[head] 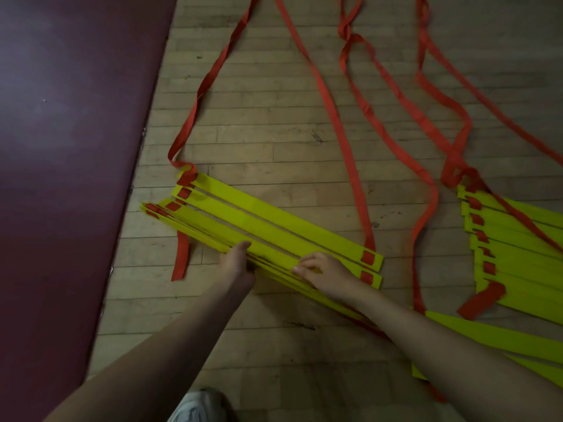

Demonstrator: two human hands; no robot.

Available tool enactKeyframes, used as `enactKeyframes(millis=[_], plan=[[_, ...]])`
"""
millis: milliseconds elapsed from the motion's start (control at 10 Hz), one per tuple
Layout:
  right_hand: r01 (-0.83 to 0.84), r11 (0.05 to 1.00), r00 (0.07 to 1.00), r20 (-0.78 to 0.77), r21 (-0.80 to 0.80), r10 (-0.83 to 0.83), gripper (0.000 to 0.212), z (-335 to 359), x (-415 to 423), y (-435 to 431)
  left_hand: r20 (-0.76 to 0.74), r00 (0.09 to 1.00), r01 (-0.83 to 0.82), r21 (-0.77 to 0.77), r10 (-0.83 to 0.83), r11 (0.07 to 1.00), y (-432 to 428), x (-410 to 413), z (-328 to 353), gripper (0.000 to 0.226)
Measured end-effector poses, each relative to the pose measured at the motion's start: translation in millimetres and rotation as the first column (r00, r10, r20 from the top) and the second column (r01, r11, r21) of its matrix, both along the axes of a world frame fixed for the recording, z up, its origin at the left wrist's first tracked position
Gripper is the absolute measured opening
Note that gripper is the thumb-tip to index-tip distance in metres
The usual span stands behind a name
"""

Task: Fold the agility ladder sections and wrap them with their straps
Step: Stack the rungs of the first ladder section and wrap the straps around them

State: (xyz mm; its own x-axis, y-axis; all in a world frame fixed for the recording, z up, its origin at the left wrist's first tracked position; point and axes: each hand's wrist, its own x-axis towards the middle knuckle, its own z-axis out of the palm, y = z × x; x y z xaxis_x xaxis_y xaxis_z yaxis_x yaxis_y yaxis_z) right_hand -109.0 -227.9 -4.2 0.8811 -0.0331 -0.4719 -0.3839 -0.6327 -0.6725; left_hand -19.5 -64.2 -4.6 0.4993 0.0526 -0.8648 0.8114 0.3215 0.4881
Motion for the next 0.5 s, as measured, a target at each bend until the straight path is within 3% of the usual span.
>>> enactKeyframes(millis=[100,200,300,400,500], plan=[[0.001,1.000,1.000,-0.027,0.017,-0.001,0.029,-3,-1,3,-0.034,0.997,0.074,0.048,-0.073,0.996,-1,-1,1,0.014],[0.069,0.995,0.995,-0.064,-0.068,-0.074,0.027,-6,4,3,-0.031,0.996,0.081,-0.005,-0.081,0.997,0,-5,0,0.021],[0.055,0.988,0.990,-0.124,-0.141,-0.073,0.037,-7,7,1,0.002,0.997,0.080,0.041,-0.080,0.996,0,-8,6,0.011],[0.022,0.986,0.987,-0.152,-0.162,-0.047,0.042,-5,8,3,0.167,0.920,0.330,0.166,-0.356,0.929,9,-8,-19,0.066],[0.015,0.986,0.989,-0.145,-0.165,-0.039,0.038,-5,8,6,-0.034,0.996,-0.082,-0.143,0.078,0.986,0,-8,-3,0.049]])
